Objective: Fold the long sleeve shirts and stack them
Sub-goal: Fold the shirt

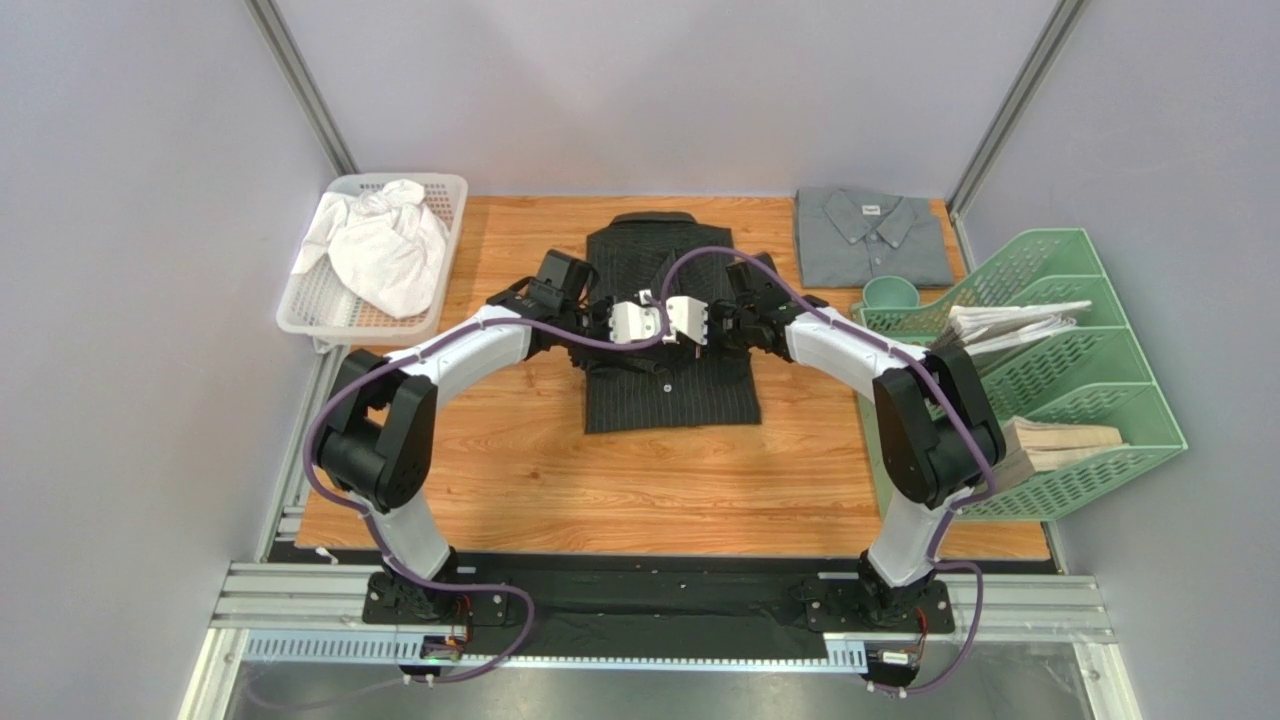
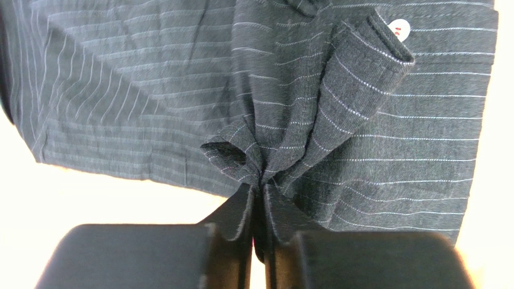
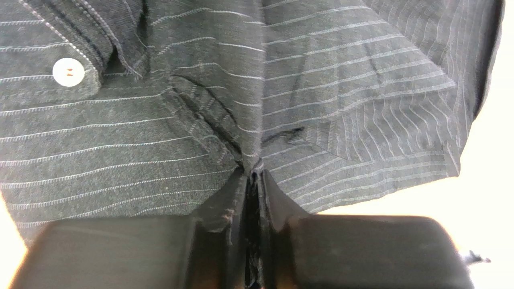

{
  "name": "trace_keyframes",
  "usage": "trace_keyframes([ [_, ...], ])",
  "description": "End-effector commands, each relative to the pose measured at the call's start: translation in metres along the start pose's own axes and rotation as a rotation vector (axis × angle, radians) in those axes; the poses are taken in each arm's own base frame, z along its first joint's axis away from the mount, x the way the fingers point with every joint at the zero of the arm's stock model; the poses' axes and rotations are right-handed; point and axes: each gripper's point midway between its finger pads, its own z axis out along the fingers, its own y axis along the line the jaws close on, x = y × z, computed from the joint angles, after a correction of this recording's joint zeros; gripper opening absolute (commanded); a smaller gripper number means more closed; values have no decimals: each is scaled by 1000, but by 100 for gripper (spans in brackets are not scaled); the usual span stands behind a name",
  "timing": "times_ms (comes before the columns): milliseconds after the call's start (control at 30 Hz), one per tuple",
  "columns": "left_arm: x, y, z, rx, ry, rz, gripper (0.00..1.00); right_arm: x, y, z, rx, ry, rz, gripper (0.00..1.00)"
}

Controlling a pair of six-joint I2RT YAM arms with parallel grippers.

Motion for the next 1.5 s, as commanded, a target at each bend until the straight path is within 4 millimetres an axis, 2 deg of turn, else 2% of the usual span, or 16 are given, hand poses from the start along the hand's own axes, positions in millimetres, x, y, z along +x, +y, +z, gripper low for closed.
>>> trace_keyframes([
  [0, -19, 42, -10, -127, -70, -76, 25, -28, -55, -9, 194, -51, 28, 25],
  [33, -26, 49, -21, -149, -94, -115, 38, -30, -61, -16, 214, -57, 46, 42],
  [67, -23, 55, -30, -173, -100, -145, 45, -30, -66, -26, 237, -61, 66, 51],
  [133, -32, 63, -56, -215, -135, -195, 72, -37, -81, -53, 298, -84, 118, 71],
  [200, -35, 60, -70, -211, -145, -240, 74, -44, -87, -75, 320, -96, 175, 74],
  [267, -36, 51, -86, -203, -143, -304, 74, -41, -83, -91, 282, -79, 258, 74],
  [367, -38, 18, -93, -95, -148, -343, 73, -38, -56, -104, 164, -65, 399, 68],
  [467, -46, -10, -86, 51, -178, -386, 68, -36, -19, -99, 10, -40, 557, 50],
  [500, -53, -9, -86, 73, -195, -385, 66, -35, -12, -97, -21, -32, 605, 41],
  [567, -51, -16, -72, 152, -173, -417, 62, -34, 5, -88, -108, -17, 730, 36],
  [600, -59, -11, -71, 168, -197, -396, 60, -36, 5, -86, -125, -15, 763, 32],
  [667, -53, -18, -55, 241, -177, -413, 60, -34, 12, -76, -190, -17, 878, 31],
  [900, -40, -23, -11, 344, -94, -328, 64, -21, 3, -43, -320, -38, 1192, 28],
  [1100, -32, -18, 16, 304, -20, -254, 57, 4, -2, -18, -348, -19, 1329, 27],
  [1367, -68, 11, 25, 178, -83, -158, 0, 25, 11, -2, -364, 39, 1406, 27],
  [1467, -80, 13, 28, 178, -108, -127, 0, 25, 10, -1, -366, 33, 1429, 28],
])
